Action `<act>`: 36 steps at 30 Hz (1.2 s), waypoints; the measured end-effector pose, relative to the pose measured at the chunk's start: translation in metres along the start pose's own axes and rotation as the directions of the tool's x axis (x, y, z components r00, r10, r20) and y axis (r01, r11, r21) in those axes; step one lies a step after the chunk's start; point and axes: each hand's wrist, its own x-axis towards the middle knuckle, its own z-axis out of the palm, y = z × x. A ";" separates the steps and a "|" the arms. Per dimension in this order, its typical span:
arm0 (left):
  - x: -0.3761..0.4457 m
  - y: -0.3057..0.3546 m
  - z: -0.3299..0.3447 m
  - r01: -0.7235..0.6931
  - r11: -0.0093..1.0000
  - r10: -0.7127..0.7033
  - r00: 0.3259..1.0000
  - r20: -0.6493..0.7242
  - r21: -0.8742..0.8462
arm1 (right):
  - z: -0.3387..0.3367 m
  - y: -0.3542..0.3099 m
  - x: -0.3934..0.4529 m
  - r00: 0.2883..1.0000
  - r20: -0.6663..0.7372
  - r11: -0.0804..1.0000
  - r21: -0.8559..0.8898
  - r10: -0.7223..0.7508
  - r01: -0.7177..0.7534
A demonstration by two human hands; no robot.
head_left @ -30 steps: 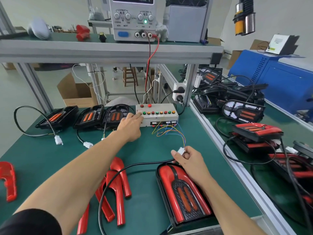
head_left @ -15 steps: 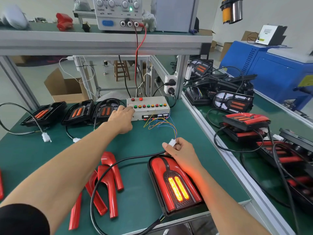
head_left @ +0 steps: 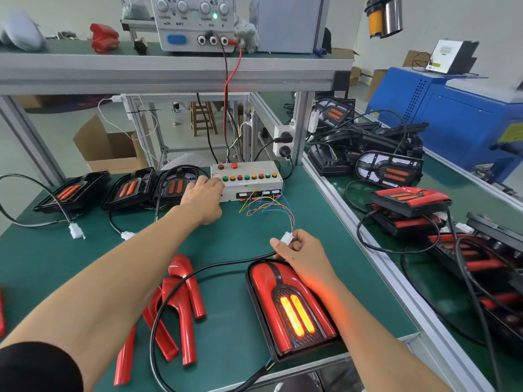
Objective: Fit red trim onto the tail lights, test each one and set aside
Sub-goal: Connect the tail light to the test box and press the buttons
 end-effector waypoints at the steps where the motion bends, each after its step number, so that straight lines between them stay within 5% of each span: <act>1: 0.000 0.000 -0.001 -0.003 1.000 0.003 1.000 0.005 0.005 | 0.000 0.000 0.000 1.000 0.003 1.000 -0.009 -0.001 0.001; 21: 0.007 0.010 0.002 0.020 1.000 -0.021 0.998 -0.061 -0.018 | -0.001 0.001 0.001 1.000 0.018 1.000 0.005 -0.007 0.007; 36: 0.021 0.012 -0.003 0.097 0.985 -0.092 0.995 -0.045 0.144 | -0.001 0.004 0.003 0.999 -0.023 0.999 -0.006 -0.038 0.038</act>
